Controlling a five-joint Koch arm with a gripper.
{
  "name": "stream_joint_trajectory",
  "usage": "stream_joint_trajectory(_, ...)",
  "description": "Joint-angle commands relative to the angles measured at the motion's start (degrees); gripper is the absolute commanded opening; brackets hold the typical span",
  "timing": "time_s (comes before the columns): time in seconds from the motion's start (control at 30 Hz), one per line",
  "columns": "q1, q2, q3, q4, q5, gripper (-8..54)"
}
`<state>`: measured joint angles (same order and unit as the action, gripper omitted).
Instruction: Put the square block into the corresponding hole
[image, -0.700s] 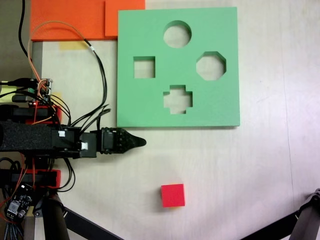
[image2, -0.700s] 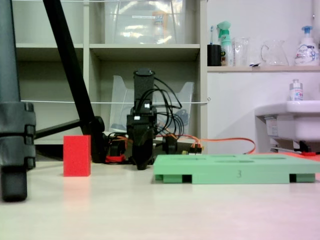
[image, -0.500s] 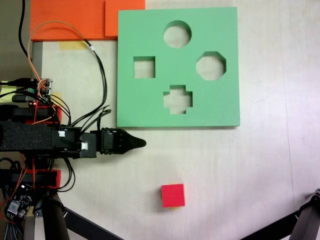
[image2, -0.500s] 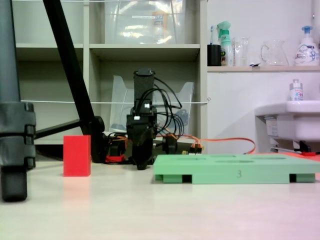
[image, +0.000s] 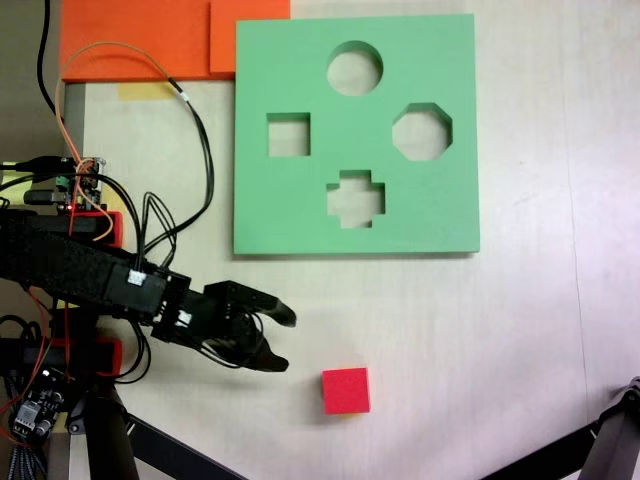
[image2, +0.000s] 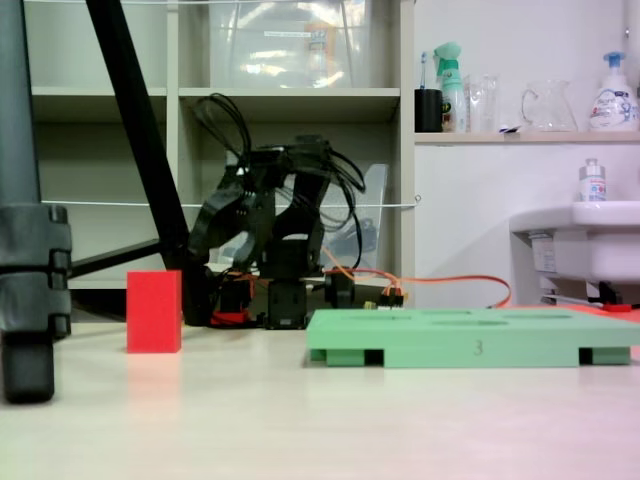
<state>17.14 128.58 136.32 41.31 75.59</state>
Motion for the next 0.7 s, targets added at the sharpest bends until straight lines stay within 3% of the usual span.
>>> stream_joint_trajectory(0.0, 1.41, 1.05, -9.49, 11.6, 0.88, 21.7)
stream_joint_trajectory(0.07, 2.81, -3.43, -19.6, 21.62, 0.35, 21.6)
stream_joint_trajectory(0.23, 10.46, -24.96, -46.76, 41.84, -7.73, 21.4)
stream_joint_trajectory(0.47, 15.56, -38.67, -57.83, 44.82, -17.84, 20.9)
stream_joint_trajectory(0.5, 15.64, -39.64, -58.27, 45.0, -18.98, 23.0)
stream_joint_trajectory(0.6, 14.06, -41.22, -59.68, 46.67, -19.95, 45.5)
stream_joint_trajectory(0.67, 13.8, -42.01, -59.68, 46.67, -20.48, 48.6)
